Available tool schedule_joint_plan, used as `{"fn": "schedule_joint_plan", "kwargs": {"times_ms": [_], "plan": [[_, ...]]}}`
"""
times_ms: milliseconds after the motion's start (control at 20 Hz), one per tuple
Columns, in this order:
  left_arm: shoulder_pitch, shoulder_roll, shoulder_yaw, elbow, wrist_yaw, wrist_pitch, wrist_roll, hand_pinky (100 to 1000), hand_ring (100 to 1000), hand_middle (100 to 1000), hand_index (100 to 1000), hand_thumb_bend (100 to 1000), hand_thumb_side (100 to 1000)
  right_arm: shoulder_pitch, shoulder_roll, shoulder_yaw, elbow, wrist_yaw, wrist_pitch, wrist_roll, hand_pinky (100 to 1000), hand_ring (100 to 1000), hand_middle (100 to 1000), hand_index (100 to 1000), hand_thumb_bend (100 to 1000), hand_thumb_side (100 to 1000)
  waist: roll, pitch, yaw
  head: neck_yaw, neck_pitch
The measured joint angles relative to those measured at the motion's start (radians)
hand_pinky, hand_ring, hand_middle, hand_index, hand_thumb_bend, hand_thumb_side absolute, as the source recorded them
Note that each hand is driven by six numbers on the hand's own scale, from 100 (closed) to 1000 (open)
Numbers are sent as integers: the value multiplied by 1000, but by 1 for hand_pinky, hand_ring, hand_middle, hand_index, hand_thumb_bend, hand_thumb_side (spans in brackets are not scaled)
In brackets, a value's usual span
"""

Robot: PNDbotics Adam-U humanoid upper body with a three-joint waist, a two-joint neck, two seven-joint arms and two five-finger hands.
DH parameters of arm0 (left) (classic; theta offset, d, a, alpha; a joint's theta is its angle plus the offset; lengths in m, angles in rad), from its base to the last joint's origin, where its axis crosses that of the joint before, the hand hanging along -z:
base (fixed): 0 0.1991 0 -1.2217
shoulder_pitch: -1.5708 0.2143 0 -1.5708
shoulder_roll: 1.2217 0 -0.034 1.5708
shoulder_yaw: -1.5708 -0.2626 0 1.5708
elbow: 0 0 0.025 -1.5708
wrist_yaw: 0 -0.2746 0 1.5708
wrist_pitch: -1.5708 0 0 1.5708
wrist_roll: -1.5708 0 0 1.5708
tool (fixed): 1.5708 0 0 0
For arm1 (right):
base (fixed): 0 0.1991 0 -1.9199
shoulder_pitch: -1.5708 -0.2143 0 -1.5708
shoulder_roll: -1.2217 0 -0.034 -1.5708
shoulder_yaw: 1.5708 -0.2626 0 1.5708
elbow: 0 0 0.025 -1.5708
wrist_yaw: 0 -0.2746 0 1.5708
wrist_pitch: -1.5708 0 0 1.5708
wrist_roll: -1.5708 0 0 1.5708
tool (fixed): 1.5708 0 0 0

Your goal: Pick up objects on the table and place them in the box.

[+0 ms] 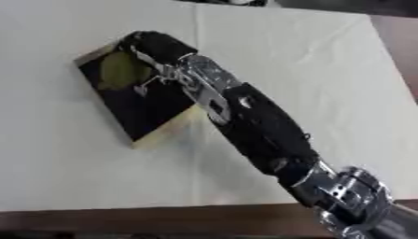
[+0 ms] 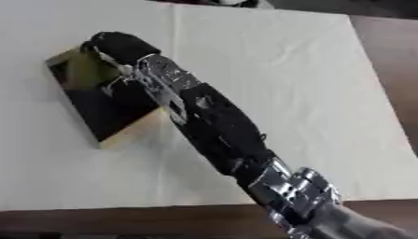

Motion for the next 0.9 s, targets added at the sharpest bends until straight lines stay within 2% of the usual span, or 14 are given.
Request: {"fn": "schedule_joint_plan", "kwargs": {"times_ms": [100,250,400,500,550,600,750,900], "plan": [[0,0,0,0,0,0,0,688,695,723,745,100,605,2,0,-5,0,16,-19,35,875,961,723,859,388,100,0,0,-1,1,0],[0,-1,0,0,0,1,-1,688,695,724,745,100,605,8,0,-15,-1,24,-29,66,898,999,721,859,385,100,0,0,-2,2,0],[0,-6,0,0,0,3,-3,688,695,724,745,100,606,8,0,-22,-8,16,-32,78,901,1000,711,857,379,100,0,0,-3,3,0],[0,-7,0,0,0,5,-4,688,695,724,745,100,606,8,-1,-26,-19,5,-26,81,900,1000,707,857,378,100,0,0,-4,3,0],[0,-8,0,0,0,5,-5,688,695,724,745,100,606,8,-1,-28,-25,0,-20,82,900,1000,707,858,349,100,0,0,-5,3,0],[0,-8,0,0,0,5,-5,688,695,724,745,100,606,8,-1,-30,-32,-5,-15,81,900,1000,705,859,375,100,0,0,-5,3,0],[0,-8,0,0,0,5,-5,688,695,724,744,100,606,9,-4,-31,-58,-27,1,79,900,1000,701,864,362,100,0,0,-6,3,0],[1,-8,0,0,0,5,-5,688,695,724,745,100,606,8,-10,-38,-110,-56,12,81,895,992,692,868,344,100,2,0,-11,3,0]]}}
